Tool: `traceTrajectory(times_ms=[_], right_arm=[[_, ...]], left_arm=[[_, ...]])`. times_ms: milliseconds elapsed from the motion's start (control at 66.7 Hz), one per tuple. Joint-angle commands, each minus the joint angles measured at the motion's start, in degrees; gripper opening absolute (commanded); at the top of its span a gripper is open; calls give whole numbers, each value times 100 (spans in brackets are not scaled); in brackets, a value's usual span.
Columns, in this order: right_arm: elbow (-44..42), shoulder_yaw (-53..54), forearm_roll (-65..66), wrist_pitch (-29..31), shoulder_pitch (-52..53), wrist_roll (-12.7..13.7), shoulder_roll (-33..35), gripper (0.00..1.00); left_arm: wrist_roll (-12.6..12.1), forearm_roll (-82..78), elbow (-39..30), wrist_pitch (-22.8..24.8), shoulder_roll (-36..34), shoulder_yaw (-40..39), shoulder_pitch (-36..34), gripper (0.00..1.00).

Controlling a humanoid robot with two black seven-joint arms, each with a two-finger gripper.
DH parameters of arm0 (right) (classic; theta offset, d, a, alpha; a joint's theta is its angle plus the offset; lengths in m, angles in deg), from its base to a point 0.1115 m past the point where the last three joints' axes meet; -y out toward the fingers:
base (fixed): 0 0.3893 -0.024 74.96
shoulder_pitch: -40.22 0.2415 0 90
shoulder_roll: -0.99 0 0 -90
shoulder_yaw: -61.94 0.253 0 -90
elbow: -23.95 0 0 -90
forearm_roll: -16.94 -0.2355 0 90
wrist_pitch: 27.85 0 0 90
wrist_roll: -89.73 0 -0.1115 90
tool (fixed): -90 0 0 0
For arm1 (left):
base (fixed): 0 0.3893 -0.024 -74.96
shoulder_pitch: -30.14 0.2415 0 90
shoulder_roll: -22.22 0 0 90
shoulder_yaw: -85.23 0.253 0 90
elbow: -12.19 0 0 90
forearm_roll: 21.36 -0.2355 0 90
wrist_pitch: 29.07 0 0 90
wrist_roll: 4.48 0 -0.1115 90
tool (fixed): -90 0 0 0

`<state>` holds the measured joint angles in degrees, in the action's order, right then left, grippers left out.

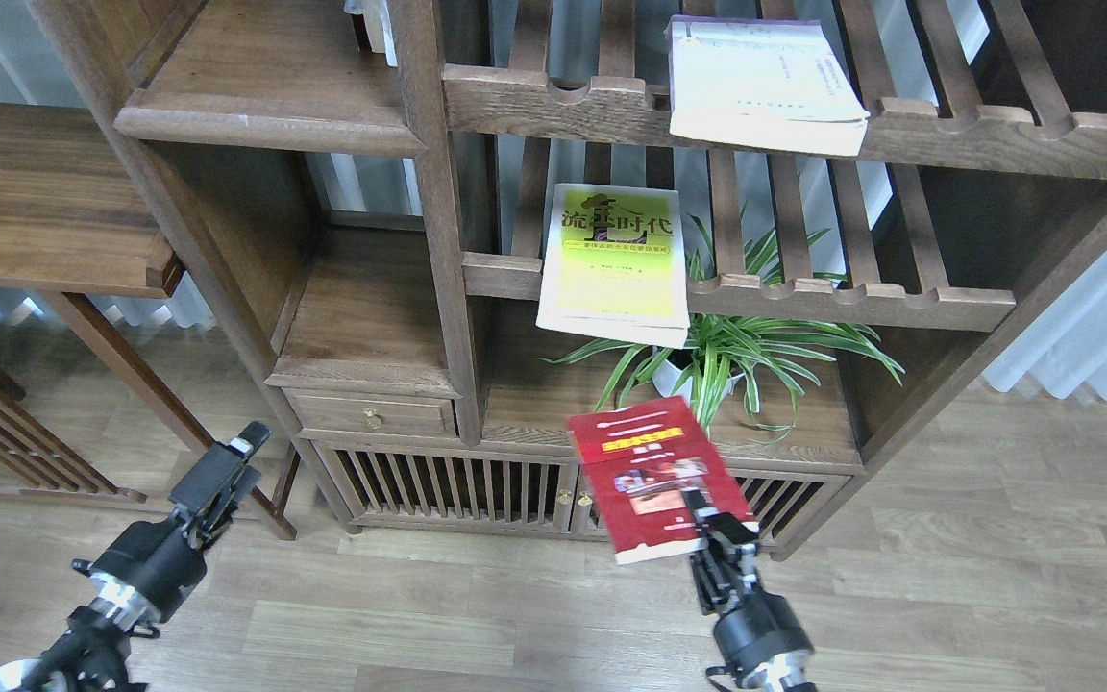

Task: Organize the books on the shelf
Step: 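Pass the red book from the right gripper to the left gripper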

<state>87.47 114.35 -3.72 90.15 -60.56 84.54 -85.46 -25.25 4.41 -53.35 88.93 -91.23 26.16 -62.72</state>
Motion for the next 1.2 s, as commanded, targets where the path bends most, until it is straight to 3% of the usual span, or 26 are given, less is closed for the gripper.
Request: traceTrajectory(times_ms=[0,210,330,899,959,1184], right_arm=[[-6,-406,-8,1,243,273,-39,4],[-15,-758,-35,1,594,448,-355,4],[-15,-898,-52,1,594,747,-355,4],[-15,-1479,-8,1,524,1011,-355,4],[-15,-1540,0,1,472,1029,-355,4],[12,-1567,53,1,392,1046,-355,4]], left_arm=[[-559,622,-56,0,-326,168,-118,100],[-603,736,-276,0,-529,730,-118,100],[-603,710,-258,0,-406,977,-109,100],[-612,683,-21,0,429,1109,-101,100],[-612,657,-21,0,438,1222,-92,90],[-577,640,23,0,508,1434,-74,78]])
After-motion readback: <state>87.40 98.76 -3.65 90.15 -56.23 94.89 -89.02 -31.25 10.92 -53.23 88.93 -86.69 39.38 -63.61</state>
